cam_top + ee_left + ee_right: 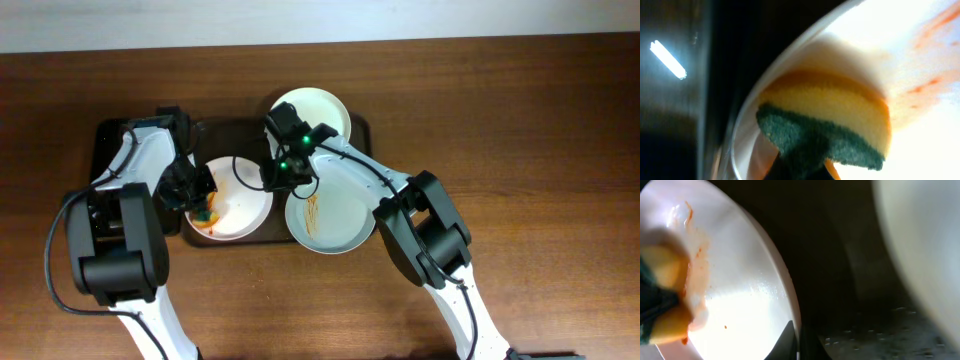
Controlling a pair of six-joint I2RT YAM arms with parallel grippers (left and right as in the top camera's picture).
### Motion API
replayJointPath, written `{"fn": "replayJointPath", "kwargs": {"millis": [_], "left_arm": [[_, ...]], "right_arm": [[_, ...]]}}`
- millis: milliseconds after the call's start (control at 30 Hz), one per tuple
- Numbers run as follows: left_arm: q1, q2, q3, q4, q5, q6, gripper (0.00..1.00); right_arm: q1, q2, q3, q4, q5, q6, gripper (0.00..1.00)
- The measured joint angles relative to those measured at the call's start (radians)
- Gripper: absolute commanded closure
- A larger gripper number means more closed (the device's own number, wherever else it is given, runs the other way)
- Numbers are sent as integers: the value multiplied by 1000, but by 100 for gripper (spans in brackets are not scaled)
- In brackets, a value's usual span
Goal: Clean dirty plates on tray and stack at the side
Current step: 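Scrub the plate held by the right gripper with the sponge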
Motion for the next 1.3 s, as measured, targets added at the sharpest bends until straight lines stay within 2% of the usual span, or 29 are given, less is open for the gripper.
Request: {"fn": "replayJointPath", "kwargs": {"millis": [100, 200, 333, 400, 567, 633, 700, 767, 867, 967, 1100, 1200, 1233, 1300], "left_arm": [[-52, -26, -50, 142, 146, 114, 99], [-112, -40, -89, 183, 240, 171, 99], [-113, -39, -101, 220, 294, 226, 99], [-114, -39, -101, 259, 274, 214, 99], [-135, -53, -89, 314, -246, -185, 99], [-139, -45, -91, 299, -380, -266, 99], [-139, -42, -89, 243, -410, -252, 99], [-134, -42, -87, 172, -394, -168, 99], [-119, -44, -82, 61, -293, -8, 99], [-101, -51, -84, 43, -56, 235, 99], [-111, -47, -95, 137, 209, 381, 99], [-113, -43, -102, 266, 259, 351, 99], [-116, -44, -101, 308, 222, 293, 99], [-128, -50, -91, 346, 36, 90, 99]], "right_arm": [[-8, 0, 0, 0, 1, 2, 96], [-8, 0, 0, 0, 1, 3, 96], [-8, 0, 0, 2, 0, 3, 96], [-8, 0, 0, 2, 0, 2, 96], [-4, 4, 0, 15, -11, 3, 96], [-4, 4, 0, 15, -11, 4, 96], [-4, 4, 0, 14, -16, 4, 96], [-3, 4, 0, 14, -19, 4, 96], [-3, 4, 0, 14, -19, 1, 96], [-3, 4, 0, 14, -18, -1, 96], [-3, 4, 0, 13, -19, -2, 96], [-3, 4, 0, 13, -19, -1, 96], [-3, 4, 0, 14, -20, -1, 96], [-3, 4, 0, 14, -19, 0, 96]]}}
